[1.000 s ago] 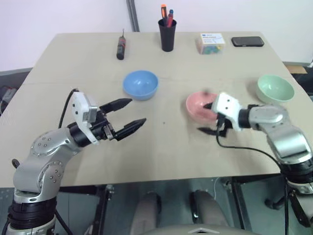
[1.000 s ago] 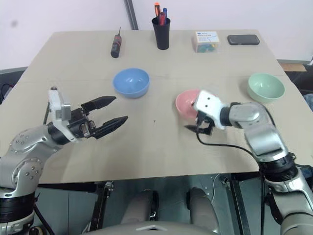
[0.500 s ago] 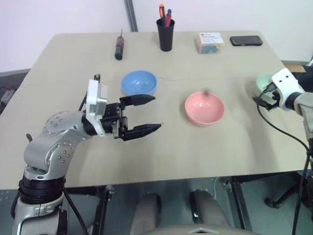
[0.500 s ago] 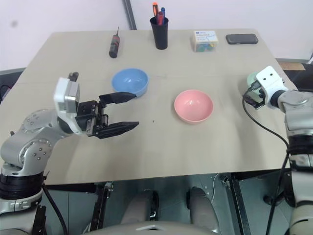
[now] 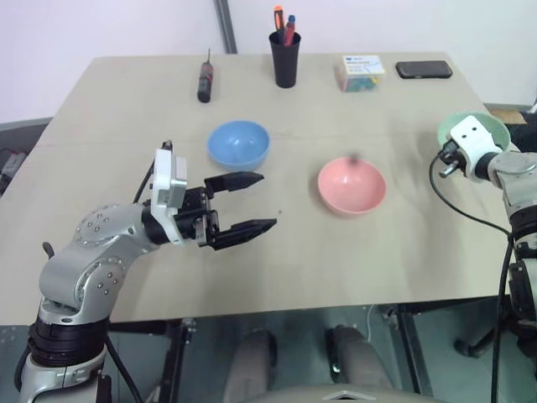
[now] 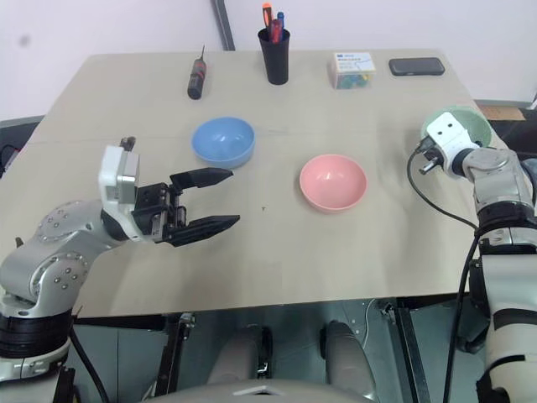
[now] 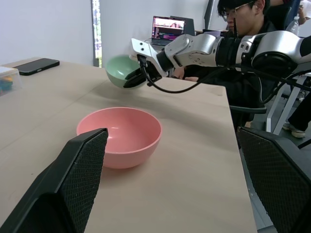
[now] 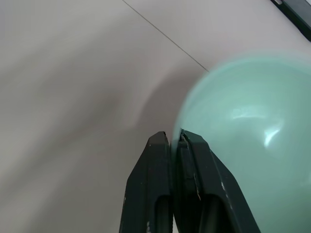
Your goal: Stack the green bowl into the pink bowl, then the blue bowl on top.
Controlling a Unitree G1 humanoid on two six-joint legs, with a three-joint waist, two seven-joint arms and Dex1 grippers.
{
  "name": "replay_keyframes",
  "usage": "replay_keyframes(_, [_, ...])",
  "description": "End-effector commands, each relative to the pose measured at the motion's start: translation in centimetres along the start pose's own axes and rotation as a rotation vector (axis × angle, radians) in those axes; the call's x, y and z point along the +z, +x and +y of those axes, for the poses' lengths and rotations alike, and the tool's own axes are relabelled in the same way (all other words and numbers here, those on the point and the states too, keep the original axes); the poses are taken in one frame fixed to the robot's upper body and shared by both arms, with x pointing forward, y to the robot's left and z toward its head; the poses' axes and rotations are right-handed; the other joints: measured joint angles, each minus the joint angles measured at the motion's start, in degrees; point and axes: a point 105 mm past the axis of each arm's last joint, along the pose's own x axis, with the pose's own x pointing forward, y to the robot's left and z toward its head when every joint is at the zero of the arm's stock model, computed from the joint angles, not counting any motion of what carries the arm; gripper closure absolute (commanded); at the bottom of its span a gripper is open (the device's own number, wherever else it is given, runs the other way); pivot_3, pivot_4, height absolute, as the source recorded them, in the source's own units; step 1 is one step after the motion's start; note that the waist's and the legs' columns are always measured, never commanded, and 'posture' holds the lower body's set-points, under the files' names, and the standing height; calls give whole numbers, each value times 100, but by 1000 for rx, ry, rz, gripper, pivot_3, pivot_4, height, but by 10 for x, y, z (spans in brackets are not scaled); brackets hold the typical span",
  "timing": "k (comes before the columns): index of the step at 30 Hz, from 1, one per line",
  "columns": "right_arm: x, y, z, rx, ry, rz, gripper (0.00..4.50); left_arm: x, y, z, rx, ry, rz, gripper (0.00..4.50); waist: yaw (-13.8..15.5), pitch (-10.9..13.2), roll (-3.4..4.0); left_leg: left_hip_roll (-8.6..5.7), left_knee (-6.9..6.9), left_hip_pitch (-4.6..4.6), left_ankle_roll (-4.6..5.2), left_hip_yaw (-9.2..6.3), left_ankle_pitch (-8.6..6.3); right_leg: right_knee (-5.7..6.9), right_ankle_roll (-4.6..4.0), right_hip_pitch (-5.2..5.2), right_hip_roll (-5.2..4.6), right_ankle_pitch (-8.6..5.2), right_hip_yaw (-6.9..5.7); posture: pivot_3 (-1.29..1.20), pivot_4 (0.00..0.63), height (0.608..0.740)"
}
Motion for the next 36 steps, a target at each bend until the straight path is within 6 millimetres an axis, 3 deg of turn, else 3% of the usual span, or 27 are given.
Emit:
replay_keyframes(1, [21,-13,-14,-17,-54,-50,4452,9,1,0,0,49,-28,0,1,1,1,0,0,0,0,0,0,0,0,0,0,0,0,0,150,740])
replay_keyframes(6, [51,-34,-2,66,-90,-181,4452,8,1,4,19,45,-35,0,13,0,1,1,0,-2,0,-4,0,-1,0,-1,0,0,-2,0,150,740])
replay_keyframes(9, [113,-85,59,349,-107,-421,4452,5,-5,9,58,34,-29,0,21,3,6,4,0,-2,1,-16,-1,4,0,-2,0,0,-3,0,150,740])
replay_keyframes(12, [133,-112,106,503,-126,-482,4452,3,-7,12,81,28,-26,0,9,10,19,7,-1,-5,2,-36,-1,12,0,-9,3,0,-3,0,150,740])
replay_keyframes(15, [139,-112,146,578,-118,-496,4452,2,-8,15,99,33,-22,0,25,-2,-1,8,7,2,2,-44,-1,17,0,1,5,0,-10,0,150,740])
replay_keyframes(20, [133,-94,172,626,-65,-443,4452,2,-7,18,113,50,-23,0,61,-4,-7,0,37,0,3,-27,-1,26,1,13,2,0,-17,0,150,740])
replay_keyframes(21, [126,-84,171,606,-48,-413,3746,3,-7,19,118,54,-25,0,66,-4,-7,-1,38,-1,3,-25,-1,26,1,12,2,0,-17,0,150,740])
replay_keyframes(22, [120,-75,168,576,-48,-385,3592,3,-7,20,123,57,-27,0,73,-4,-8,-1,38,-2,2,-25,-1,26,1,13,2,0,-21,0,150,740])
replay_keyframes(24, [110,-64,161,529,-66,-345,2820,3,-6,22,137,67,-23,0,78,-4,-7,-1,38,-3,2,-26,-1,25,1,12,2,0,-23,0,150,740])
replay_keyframes(30, [113,-68,152,487,-91,-395,292,4,-9,35,253,109,14,0,54,-4,-6,1,32,-12,2,-26,-1,19,0,2,2,-1,-22,0,150,740])
replay_keyframes(31, [118,-73,151,477,-86,-442,46,2,-10,41,307,134,53,0,54,-3,-7,1,31,-12,2,-27,-1,18,0,2,2,-1,-21,0,150,740])
replay_keyframes(36, [141,-111,164,578,12,-682,46,-4,-23,87,650,364,344,0,64,-3,-8,0,32,-11,2,-33,-1,23,1,4,5,0,-25,0,150,740])
